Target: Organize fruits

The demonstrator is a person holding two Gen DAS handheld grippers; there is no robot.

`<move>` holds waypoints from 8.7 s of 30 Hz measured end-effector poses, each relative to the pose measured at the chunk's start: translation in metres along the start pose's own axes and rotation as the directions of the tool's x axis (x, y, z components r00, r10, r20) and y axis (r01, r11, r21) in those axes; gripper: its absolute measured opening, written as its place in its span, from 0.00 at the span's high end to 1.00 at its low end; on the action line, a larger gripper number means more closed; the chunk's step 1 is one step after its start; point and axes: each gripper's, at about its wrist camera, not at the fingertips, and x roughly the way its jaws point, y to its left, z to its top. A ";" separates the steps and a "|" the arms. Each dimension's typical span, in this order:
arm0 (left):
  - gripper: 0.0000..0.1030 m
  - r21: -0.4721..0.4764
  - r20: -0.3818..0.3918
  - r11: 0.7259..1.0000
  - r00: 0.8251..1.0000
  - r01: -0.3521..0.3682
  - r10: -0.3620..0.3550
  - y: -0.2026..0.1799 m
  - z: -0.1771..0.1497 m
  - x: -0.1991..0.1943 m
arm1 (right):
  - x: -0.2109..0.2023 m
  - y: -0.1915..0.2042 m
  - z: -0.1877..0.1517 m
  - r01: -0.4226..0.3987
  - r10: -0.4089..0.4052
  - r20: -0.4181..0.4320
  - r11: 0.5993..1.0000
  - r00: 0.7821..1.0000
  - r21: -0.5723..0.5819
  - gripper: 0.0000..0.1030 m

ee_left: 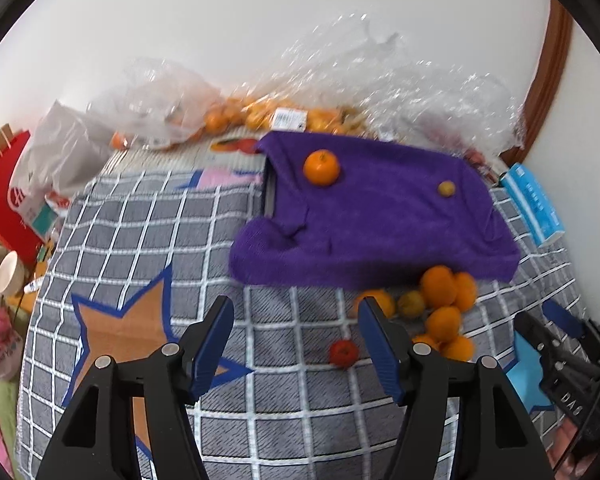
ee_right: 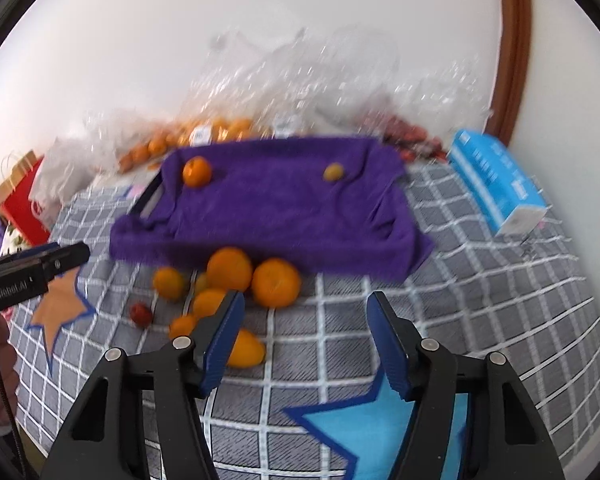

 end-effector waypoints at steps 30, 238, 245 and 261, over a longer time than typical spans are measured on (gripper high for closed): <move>0.39 0.018 -0.053 0.993 0.992 0.118 -0.117 0.003 -0.029 0.030 | 0.040 0.009 -0.035 -0.034 0.025 -0.098 0.995 0.995 -0.091 0.61; 0.78 0.020 -0.179 0.990 0.974 0.141 -0.135 -0.032 0.105 0.158 | 0.156 -0.049 0.105 0.046 -0.042 -0.110 0.998 0.993 0.041 0.61; 0.78 0.012 -0.186 0.989 0.972 0.148 -0.143 -0.031 0.107 0.159 | 0.154 -0.048 0.106 0.049 -0.044 -0.112 0.998 0.993 0.045 0.47; 0.54 0.055 -0.109 0.988 0.984 0.144 -0.138 -0.031 0.094 0.089 | 0.078 -0.033 0.101 0.086 -0.086 -0.014 0.995 0.996 0.055 0.34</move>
